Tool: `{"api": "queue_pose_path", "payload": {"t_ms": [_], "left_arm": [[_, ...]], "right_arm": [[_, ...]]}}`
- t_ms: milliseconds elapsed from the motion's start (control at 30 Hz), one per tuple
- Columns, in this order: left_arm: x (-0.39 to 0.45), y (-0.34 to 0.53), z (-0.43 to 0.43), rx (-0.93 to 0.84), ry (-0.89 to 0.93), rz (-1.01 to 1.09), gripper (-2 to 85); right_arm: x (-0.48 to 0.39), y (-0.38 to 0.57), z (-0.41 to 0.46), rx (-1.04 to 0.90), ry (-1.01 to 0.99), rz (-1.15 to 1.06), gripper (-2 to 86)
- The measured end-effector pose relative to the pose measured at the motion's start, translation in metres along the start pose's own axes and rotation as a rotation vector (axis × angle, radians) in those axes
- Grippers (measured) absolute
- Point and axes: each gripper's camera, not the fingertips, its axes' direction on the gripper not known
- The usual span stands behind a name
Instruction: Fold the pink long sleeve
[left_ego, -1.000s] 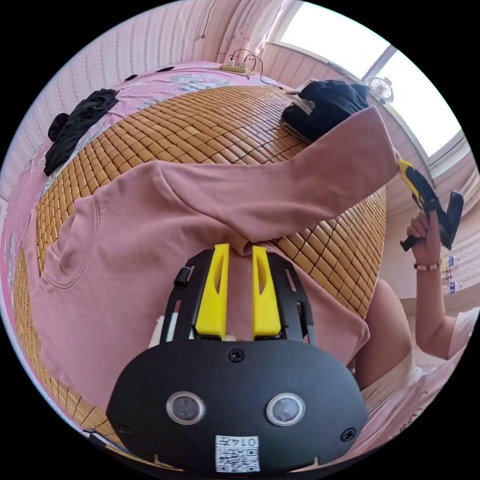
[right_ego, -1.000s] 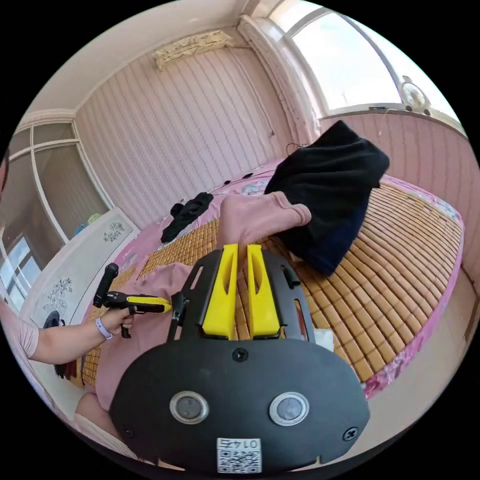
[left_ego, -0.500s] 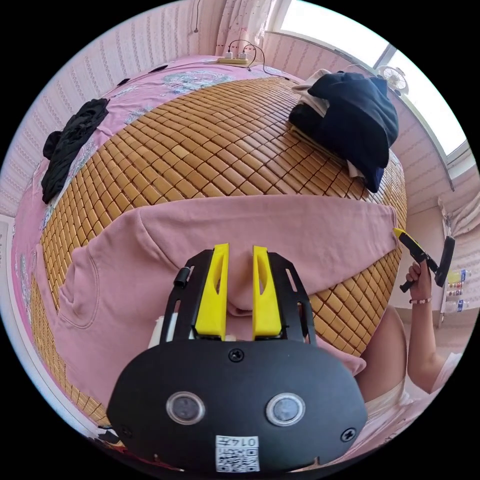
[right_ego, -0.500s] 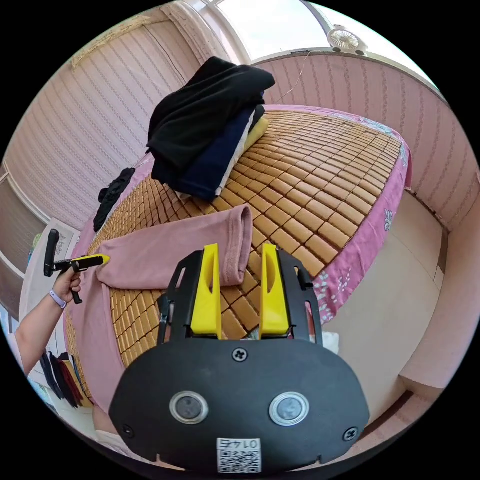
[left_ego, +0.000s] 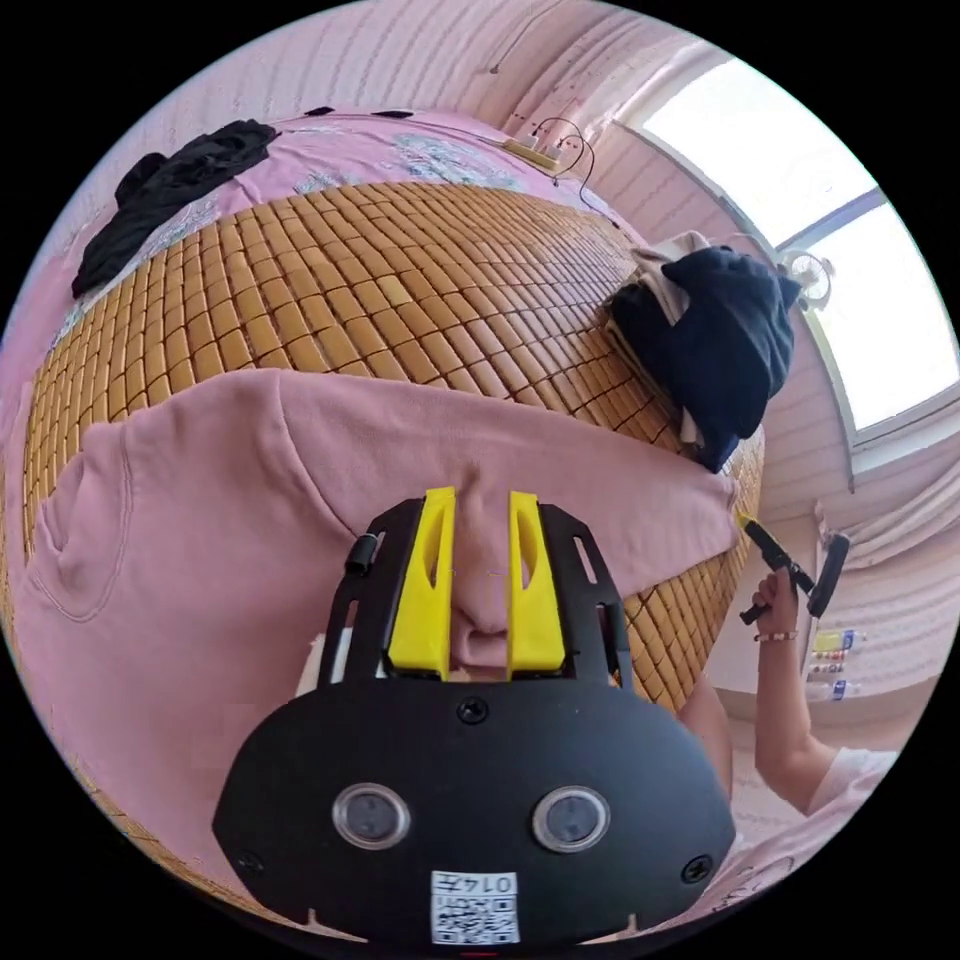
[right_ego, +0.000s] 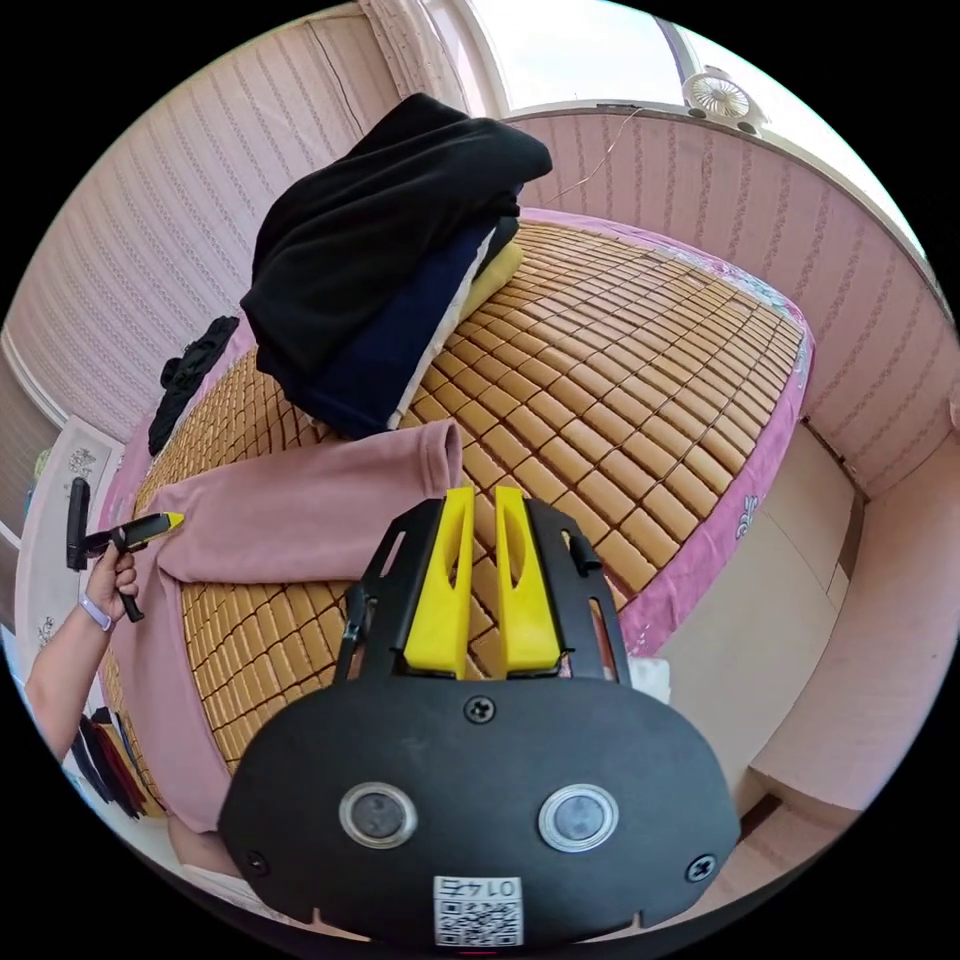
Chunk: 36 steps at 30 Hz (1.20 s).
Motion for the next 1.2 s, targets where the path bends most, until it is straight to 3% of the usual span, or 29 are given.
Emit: {"api": "queue_pose_path", "payload": {"t_ms": [133,267,367,467,667,733,933,1100,1200], "left_arm": [[-0.015,0.071,-0.079,0.175,0.048,0.049,7.9],[-0.041,0.198,-0.145,0.154,-0.197,0.06,7.8],[-0.069,0.291,-0.175,0.092,-0.33,-0.056,7.8],[-0.091,0.364,-0.196,0.077,-0.345,-0.189,8.1],[-0.11,0.433,-0.191,0.043,-0.355,-0.281,9.4],[-0.108,0.444,-0.187,0.028,-0.368,-0.232,9.5],[-0.105,0.481,-0.201,0.111,-0.363,-0.186,9.3],[-0.108,0.506,-0.215,0.131,-0.344,-0.147,9.2],[-0.11,0.523,-0.224,0.152,-0.327,-0.147,9.0]], "right_arm": [[-0.037,0.026,-0.03,0.046,-0.075,-0.093,6.2],[-0.111,0.042,-0.031,-0.012,-0.116,-0.321,6.9],[-0.207,0.038,-0.017,-0.066,-0.236,-0.516,7.2],[-0.339,0.034,0.004,-0.132,-0.435,-0.719,7.4],[-0.639,0.07,0.042,-0.225,-0.639,-1.077,8.7],[-0.744,0.087,0.066,-0.283,-0.609,-1.114,9.9],[-0.933,0.127,0.13,-0.323,-0.423,-1.165,11.8],[-1.005,0.16,0.194,-0.43,-0.207,-1.135,8.2],[-1.025,0.168,0.197,-0.366,-0.213,-1.192,4.7]]}}
